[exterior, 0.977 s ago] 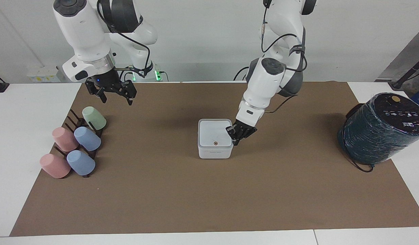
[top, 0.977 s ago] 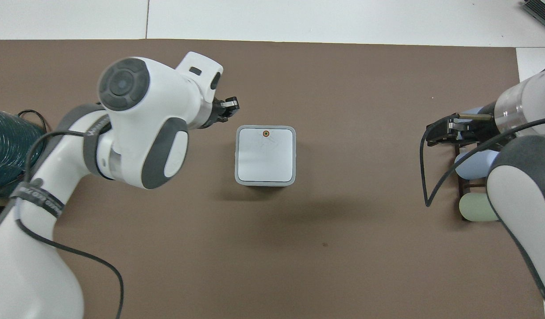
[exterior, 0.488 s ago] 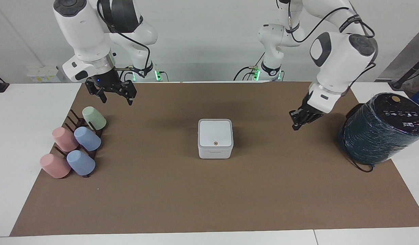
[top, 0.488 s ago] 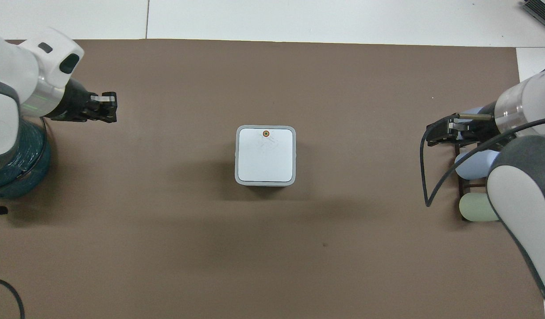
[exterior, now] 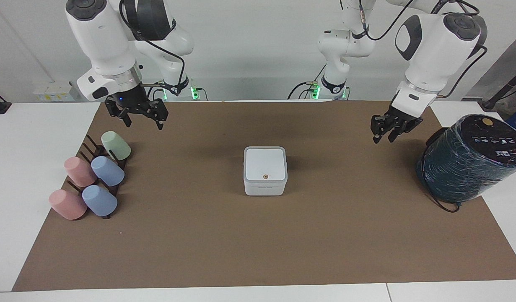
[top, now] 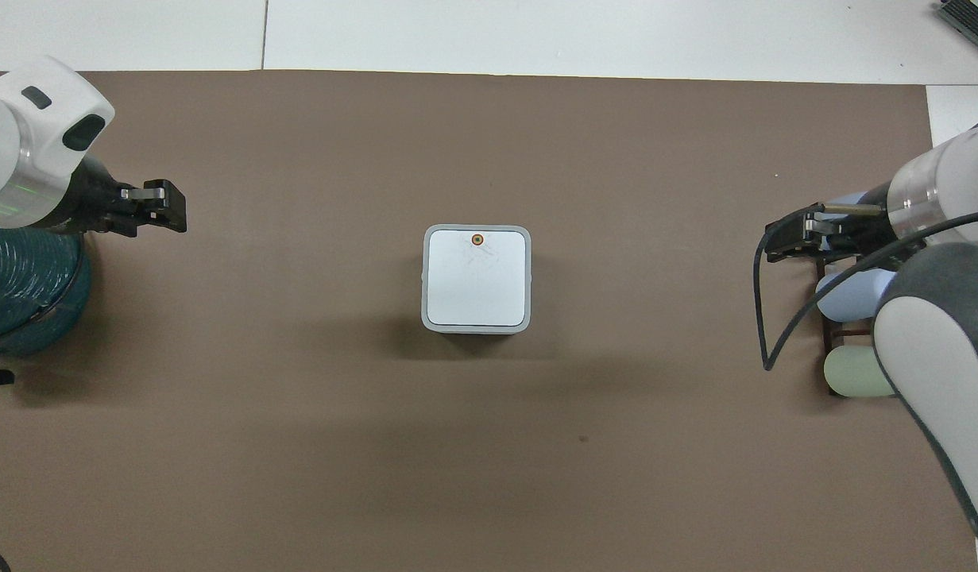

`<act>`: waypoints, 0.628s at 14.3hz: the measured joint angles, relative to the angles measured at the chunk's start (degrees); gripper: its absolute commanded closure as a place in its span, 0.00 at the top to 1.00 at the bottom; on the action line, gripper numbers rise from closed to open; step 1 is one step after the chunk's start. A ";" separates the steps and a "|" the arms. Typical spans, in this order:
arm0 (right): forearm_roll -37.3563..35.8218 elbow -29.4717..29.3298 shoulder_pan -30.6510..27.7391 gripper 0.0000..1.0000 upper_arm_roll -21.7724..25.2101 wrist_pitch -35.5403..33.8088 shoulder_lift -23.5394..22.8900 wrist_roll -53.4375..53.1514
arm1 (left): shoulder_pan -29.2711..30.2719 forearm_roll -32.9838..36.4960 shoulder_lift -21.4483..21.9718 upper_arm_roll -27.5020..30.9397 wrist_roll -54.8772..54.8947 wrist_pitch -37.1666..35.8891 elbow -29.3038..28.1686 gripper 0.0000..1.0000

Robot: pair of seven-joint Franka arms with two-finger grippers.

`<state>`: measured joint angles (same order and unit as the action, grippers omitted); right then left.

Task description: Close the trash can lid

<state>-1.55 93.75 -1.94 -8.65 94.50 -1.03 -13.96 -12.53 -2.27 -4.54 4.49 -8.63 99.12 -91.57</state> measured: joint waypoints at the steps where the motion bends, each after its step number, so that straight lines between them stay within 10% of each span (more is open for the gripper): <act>1: 0.00 0.00 0.00 1.00 0.00 0.00 0.00 0.00 | 0.00 0.05 0.15 0.00 1.51 0.00 0.00 1.00; 9: 0.00 0.00 0.00 1.00 0.00 0.00 0.00 0.00 | 0.05 0.14 0.75 0.26 8.76 0.08 0.03 1.00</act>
<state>-1.55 93.75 -1.94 -8.65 94.50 -1.03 -13.96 -12.48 -2.14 -3.79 4.74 0.13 99.20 -91.54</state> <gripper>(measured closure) 0.000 0.000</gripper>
